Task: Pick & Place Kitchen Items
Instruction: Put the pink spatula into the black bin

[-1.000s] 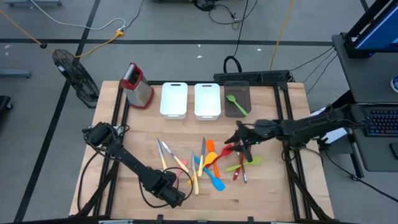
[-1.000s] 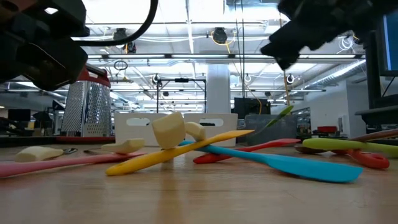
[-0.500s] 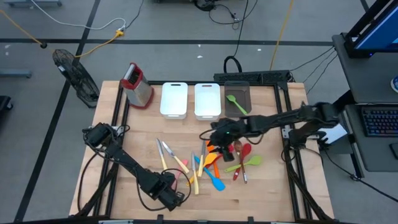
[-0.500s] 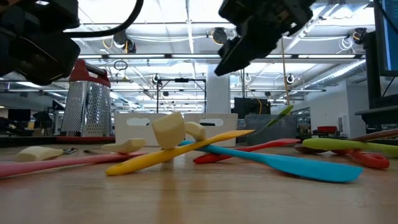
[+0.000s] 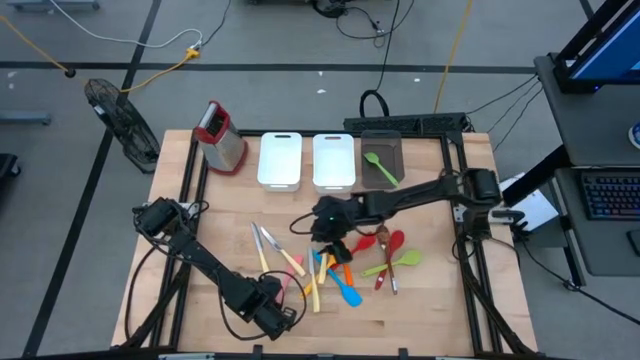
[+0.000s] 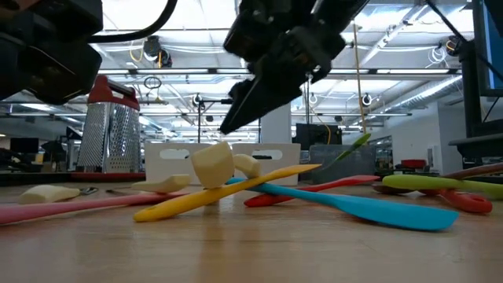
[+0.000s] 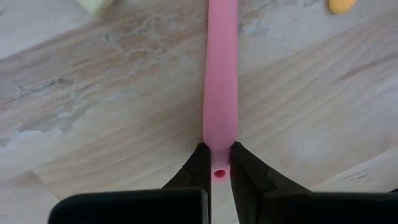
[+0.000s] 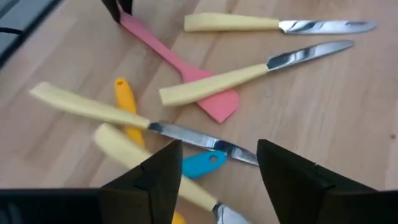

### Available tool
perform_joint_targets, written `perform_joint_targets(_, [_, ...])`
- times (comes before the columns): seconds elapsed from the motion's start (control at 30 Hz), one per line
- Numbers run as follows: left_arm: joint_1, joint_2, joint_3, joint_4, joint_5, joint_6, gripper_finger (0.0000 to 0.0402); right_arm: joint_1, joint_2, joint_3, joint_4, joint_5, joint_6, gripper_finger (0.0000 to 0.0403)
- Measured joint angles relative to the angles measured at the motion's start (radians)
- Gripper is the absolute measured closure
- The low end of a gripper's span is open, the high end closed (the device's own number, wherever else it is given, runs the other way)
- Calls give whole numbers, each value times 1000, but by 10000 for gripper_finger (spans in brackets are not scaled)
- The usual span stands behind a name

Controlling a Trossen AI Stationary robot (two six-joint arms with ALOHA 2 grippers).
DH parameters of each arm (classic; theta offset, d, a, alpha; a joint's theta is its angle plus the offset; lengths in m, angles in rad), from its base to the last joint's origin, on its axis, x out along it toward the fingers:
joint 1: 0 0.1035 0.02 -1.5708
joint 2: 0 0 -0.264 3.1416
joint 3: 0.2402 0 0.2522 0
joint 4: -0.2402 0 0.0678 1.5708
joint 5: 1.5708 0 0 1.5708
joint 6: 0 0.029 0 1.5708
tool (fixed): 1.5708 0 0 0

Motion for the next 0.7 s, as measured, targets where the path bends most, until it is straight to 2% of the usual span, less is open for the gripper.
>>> perform_joint_targets(0.33, [0,0,0,0,-20,0,372,0,104,42,41,59,-78,186])
perform_joint_targets(0.47, [0,0,0,0,-33,-7,372,0,112,41,62,106,-105,186])
perform_joint_targets(0.7, [0,0,0,0,-48,-20,377,0,111,41,110,108,-188,186])
